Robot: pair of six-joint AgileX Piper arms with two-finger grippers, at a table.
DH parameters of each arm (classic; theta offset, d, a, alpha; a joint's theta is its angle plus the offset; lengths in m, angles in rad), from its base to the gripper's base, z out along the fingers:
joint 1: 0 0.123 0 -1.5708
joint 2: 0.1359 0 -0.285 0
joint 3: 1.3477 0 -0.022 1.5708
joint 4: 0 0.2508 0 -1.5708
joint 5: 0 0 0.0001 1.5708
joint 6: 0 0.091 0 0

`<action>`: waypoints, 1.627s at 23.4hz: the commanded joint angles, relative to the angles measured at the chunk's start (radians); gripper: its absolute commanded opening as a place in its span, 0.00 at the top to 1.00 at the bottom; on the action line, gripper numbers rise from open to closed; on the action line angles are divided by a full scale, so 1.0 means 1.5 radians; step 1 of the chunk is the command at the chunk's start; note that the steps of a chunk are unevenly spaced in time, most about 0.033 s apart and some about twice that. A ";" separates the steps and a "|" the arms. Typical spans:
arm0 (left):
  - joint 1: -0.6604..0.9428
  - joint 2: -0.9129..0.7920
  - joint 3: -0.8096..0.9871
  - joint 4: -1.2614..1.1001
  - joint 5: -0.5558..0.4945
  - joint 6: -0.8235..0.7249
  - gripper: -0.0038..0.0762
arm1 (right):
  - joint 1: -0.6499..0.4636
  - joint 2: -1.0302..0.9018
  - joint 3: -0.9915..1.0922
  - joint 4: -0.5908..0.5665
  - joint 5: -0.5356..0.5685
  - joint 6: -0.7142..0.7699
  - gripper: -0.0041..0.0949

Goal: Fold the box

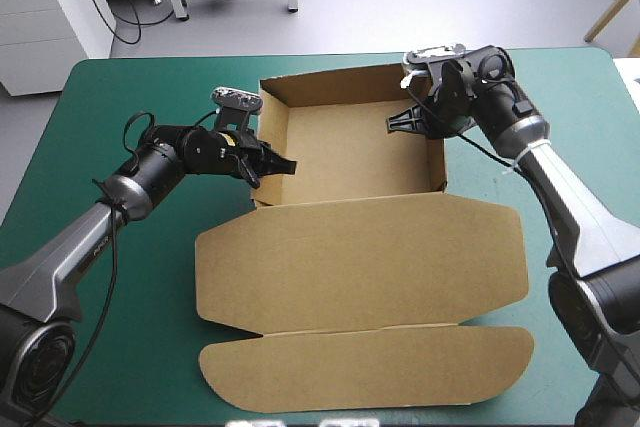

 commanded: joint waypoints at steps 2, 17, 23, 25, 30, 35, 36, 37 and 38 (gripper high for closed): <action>-0.025 -0.033 -0.031 0.003 0.037 0.008 0.96 | 0.023 0.005 -0.019 0.133 -0.045 -0.038 0.97; -0.025 -0.032 -0.031 0.133 0.180 -0.028 0.95 | 0.023 0.066 -0.019 0.218 -0.003 -0.108 0.96; -0.025 -0.032 -0.031 0.131 0.179 -0.043 0.33 | 0.023 0.065 -0.019 0.218 0.003 -0.129 0.35; -0.025 -0.032 -0.031 0.148 0.180 -0.073 0.22 | 0.023 0.065 -0.019 0.218 0.001 -0.129 0.19; -0.025 -0.049 -0.031 0.166 0.172 -0.085 0.22 | 0.022 0.047 -0.028 0.207 -0.009 -0.129 0.17; -0.025 -0.086 -0.031 0.192 0.163 -0.094 0.22 | 0.022 0.001 -0.029 0.158 -0.024 -0.124 0.17; -0.025 -0.093 -0.031 0.200 0.162 -0.101 0.22 | 0.022 -0.007 -0.029 0.154 -0.028 -0.124 0.17; -0.025 -0.103 -0.031 0.214 0.160 -0.114 0.22 | 0.022 -0.018 -0.029 0.152 -0.031 -0.124 0.17; -0.025 -0.114 -0.031 0.229 0.160 -0.123 0.22 | 0.022 -0.029 -0.029 0.149 -0.038 -0.124 0.17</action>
